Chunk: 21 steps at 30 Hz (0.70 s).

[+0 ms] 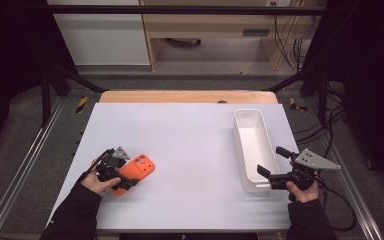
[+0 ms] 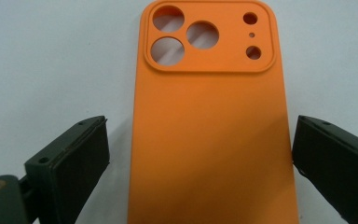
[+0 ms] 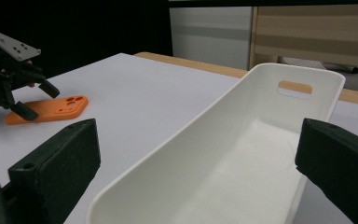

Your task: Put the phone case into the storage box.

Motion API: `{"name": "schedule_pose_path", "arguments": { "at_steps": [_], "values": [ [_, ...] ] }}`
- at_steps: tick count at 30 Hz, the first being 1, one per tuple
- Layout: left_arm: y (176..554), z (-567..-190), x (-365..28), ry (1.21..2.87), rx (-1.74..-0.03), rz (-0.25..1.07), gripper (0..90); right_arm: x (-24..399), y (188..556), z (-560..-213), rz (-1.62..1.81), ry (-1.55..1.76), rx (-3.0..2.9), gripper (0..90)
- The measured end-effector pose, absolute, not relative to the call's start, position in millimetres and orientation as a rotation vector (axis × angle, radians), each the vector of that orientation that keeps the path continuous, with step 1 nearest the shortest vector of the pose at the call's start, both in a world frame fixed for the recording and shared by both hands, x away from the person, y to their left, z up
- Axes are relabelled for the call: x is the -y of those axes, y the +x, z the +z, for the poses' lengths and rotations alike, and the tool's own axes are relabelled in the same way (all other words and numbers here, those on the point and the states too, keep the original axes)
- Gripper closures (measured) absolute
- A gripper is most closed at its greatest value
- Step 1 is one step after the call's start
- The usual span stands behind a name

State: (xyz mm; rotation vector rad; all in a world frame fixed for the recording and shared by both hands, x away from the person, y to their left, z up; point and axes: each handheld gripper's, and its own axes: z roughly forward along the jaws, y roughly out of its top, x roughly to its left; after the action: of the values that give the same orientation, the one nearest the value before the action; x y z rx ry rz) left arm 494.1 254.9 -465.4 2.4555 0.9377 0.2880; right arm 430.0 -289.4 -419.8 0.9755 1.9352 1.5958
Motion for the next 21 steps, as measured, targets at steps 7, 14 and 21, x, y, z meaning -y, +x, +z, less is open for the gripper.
{"name": "schedule_pose_path", "arguments": {
  "at_steps": [7,14,21],
  "values": [
    [494.4,-467.8,-253.4,2.481,-0.926,0.269,7.9,289.0,430.3,-420.1,1.593,0.973,-1.941,0.5],
    [494.4,-467.5,-252.6,2.493,-0.920,0.271,8.7,289.0,430.6,-420.3,1.588,0.973,-1.942,0.4],
    [494.8,-467.0,-252.1,2.502,-0.908,0.266,9.9,289.1,430.5,-420.1,1.591,0.975,-1.941,0.5]
  ]
}}
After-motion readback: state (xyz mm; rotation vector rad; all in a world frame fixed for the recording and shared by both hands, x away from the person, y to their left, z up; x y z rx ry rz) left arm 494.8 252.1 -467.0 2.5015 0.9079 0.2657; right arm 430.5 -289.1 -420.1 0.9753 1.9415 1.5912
